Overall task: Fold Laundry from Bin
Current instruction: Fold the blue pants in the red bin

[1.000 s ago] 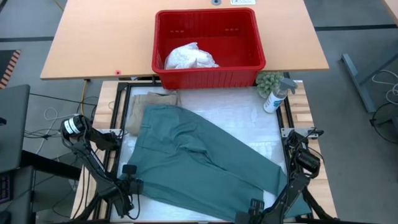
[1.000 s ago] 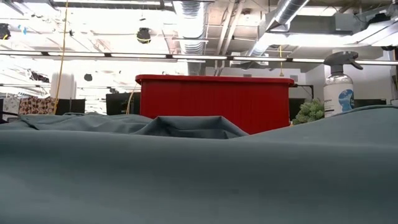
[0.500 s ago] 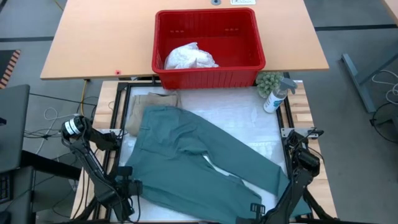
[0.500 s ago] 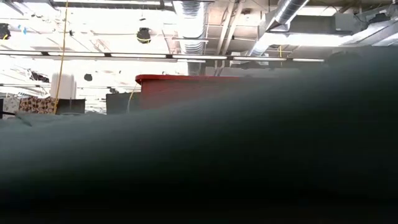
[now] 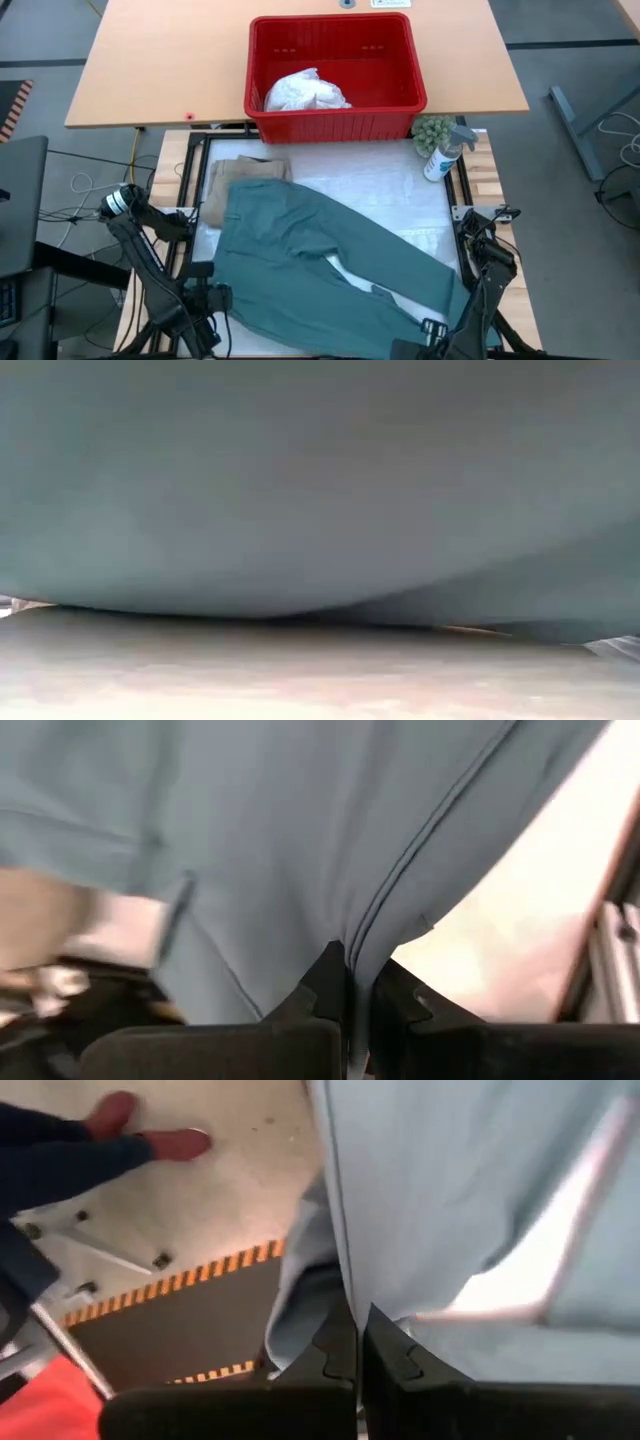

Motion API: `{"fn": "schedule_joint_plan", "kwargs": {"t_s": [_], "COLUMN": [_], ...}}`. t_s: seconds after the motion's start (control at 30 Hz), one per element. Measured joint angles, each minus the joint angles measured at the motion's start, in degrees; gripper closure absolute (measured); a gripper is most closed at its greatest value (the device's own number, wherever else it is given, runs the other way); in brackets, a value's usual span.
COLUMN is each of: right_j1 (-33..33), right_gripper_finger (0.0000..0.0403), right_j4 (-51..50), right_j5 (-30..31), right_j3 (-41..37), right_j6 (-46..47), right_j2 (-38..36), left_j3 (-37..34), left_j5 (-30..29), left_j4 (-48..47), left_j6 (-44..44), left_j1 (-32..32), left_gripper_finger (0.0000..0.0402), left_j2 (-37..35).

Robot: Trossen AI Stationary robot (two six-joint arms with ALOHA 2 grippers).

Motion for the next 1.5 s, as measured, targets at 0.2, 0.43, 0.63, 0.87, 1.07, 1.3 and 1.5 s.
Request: {"fn": "schedule_joint_plan", "kwargs": {"t_s": [0.2, 0.43, 0.63, 0.87, 1.07, 1.3, 1.5], "right_j1": [-1.86, -4.13, -6.25, -14.05, -22.89, -30.25, -28.27], "right_gripper_finger": [0.0383, 0.0383, 0.0383, 0.0383, 0.0383, 0.0383, 0.0382], "right_j4": [0.02, 0.05, 0.05, 0.07, 0.12, 0.00, 0.04], "right_j5": [6.02, 14.88, 20.92, 24.45, 28.15, 17.15, 15.37], "right_j3": [0.11, 0.11, 0.09, 0.09, -5.72, -32.12, -48.05], "right_j6": [6.34, 19.14, 20.08, 11.70, 1.56, 2.27, 11.35], "right_j2": [-0.62, -1.15, -2.94, -6.42, -12.74, -26.06, -35.44], "left_j3": [4.60, 4.63, 4.65, 4.65, 4.65, 4.65, 2.93], "left_j5": [-7.37, -15.48, -22.27, -28.76, -30.40, -33.33, -33.26], "left_j4": [-8.67, -8.56, -8.61, -8.66, -8.64, -8.67, -8.69], "left_j6": [1.22, 4.10, 7.10, 12.04, 17.86, 22.10, 24.64], "left_j1": [6.46, 13.25, 19.08, 25.15, 31.95, 39.88, 45.60], "left_gripper_finger": [0.0401, 0.0401, 0.0401, 0.0401, 0.0401, 0.0401, 0.0401], "left_j2": [-0.46, -3.95, -7.70, -11.02, -11.66, -11.54, -11.54]}}
